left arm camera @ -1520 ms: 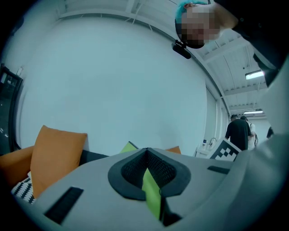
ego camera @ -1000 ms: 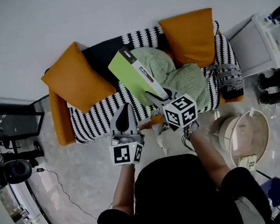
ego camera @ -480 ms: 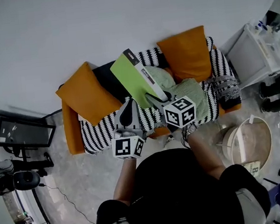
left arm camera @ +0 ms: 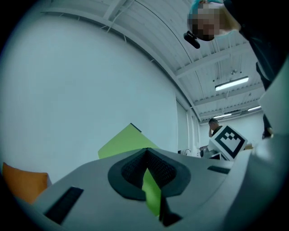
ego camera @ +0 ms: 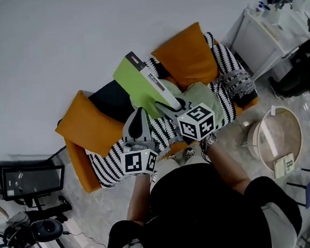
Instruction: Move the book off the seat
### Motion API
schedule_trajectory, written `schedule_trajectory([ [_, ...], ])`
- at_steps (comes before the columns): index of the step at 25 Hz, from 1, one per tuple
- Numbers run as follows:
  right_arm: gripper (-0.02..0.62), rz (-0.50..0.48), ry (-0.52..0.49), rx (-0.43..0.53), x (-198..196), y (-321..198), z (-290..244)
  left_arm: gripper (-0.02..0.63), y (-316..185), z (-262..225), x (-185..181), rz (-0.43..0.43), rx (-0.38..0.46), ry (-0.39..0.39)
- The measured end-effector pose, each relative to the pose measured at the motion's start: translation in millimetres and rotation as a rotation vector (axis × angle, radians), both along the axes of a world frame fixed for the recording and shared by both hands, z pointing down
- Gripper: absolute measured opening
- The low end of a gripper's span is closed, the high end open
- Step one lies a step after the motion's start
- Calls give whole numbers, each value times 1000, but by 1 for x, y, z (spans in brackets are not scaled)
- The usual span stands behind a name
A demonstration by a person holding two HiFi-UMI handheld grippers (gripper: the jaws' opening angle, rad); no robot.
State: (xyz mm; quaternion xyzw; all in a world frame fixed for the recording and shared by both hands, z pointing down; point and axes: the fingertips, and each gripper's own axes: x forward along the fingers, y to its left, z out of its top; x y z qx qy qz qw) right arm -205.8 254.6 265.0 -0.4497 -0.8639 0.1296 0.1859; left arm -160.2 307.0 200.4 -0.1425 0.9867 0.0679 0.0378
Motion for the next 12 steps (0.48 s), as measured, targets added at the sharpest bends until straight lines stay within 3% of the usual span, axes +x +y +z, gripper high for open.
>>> schedule_trajectory([
  [12, 147, 358, 84, 16, -9, -61, 15, 9, -30, 12, -26, 309, 86, 9],
])
